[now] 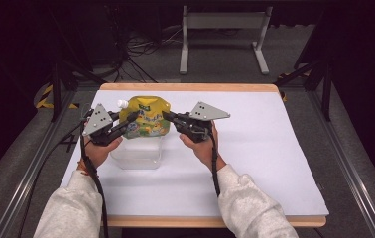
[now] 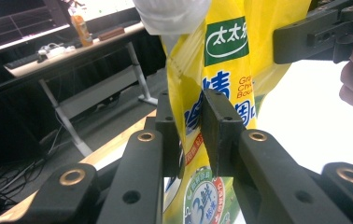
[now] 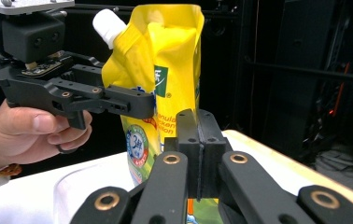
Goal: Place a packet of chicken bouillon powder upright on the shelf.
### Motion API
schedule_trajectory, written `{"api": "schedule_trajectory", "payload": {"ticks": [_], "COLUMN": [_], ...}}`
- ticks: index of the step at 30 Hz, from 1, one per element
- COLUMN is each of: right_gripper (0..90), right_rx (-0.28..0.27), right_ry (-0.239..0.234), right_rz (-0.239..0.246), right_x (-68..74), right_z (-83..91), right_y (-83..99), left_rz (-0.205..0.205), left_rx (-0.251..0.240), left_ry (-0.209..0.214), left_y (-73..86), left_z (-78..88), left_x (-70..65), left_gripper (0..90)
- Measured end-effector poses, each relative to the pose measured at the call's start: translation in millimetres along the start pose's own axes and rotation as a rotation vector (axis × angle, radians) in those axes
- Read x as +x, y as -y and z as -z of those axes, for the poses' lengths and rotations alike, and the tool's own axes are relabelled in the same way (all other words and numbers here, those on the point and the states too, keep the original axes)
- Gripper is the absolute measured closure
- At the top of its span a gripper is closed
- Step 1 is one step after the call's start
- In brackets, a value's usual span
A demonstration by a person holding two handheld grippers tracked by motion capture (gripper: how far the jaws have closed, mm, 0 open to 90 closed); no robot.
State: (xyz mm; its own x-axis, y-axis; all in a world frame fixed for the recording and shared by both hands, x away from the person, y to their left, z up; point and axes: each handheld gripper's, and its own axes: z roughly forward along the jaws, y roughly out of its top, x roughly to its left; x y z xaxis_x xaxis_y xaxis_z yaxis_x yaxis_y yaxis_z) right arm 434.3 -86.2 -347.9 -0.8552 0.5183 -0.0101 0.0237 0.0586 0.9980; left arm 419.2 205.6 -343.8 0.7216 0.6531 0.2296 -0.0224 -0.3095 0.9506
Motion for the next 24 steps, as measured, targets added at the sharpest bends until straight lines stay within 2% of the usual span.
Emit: {"api": "schedule_trajectory", "payload": {"ticks": [3,6,7,8,9,10,13,15,18,20,21,23,24], "right_gripper": [90.0,90.0,90.0,90.0,90.0,90.0,90.0,90.0,90.0,90.0,90.0,90.0,90.0], "right_rx": [-0.013,-0.010,-0.011,-0.011,-0.011,-0.014,-0.016,-0.017,-0.024,-0.024,-0.026,-0.029,-0.036], "right_ry": [-0.012,0.001,-0.006,0.002,0.005,-0.005,-0.003,-0.014,-0.022,-0.020,-0.019,-0.019,-0.023], "right_rz": [-0.038,-0.016,-0.017,-0.018,-0.019,-0.028,-0.021,-0.019,-0.007,-0.008,-0.009,-0.016,-0.019], "right_x": [-3.4,-0.2,0.3,0.8,0.7,-0.4,1.2,2.6,3.9,4.9,4.7,3.3,1.8], "right_z": [-0.4,-0.8,-0.7,0.3,1.5,2.7,3.1,2.3,1.1,0.4,0.0,-0.8,-1.5], "right_y": [5.2,5.2,5.4,5.1,4.7,5.0,4.5,3.2,-0.9,-2.0,-1.9,-2.1,-2.1], "left_rz": [-0.002,0.007,0.002,0.004,0.021,0.021,-0.012,-0.011,-0.017,-0.012,-0.003,0.000,0.015], "left_rx": [0.000,0.003,0.015,0.018,0.006,0.010,0.025,0.031,0.056,0.074,0.067,0.086,0.081], "left_ry": [-0.008,-0.014,-0.033,-0.033,-0.016,-0.012,-0.021,-0.014,-0.040,-0.054,-0.044,-0.054,-0.048], "left_y": [0.4,1.3,2.8,4.6,8.0,9.5,12.2,13.2,13.7,15.6,17.2,19.2,21.1], "left_z": [-1.6,-2.4,-1.6,-1.0,0.5,2.0,5.9,8.4,11.2,13.3,14.0,14.1,13.9], "left_x": [0.2,1.1,1.0,1.2,1.9,2.1,0.9,3.0,4.5,5.0,6.4,8.4,9.0], "left_gripper": [77.9,76.0,73.2,69.8,70.1,70.1,69.8,70.3,66.6,64.6,65.8,65.6,65.7]}}
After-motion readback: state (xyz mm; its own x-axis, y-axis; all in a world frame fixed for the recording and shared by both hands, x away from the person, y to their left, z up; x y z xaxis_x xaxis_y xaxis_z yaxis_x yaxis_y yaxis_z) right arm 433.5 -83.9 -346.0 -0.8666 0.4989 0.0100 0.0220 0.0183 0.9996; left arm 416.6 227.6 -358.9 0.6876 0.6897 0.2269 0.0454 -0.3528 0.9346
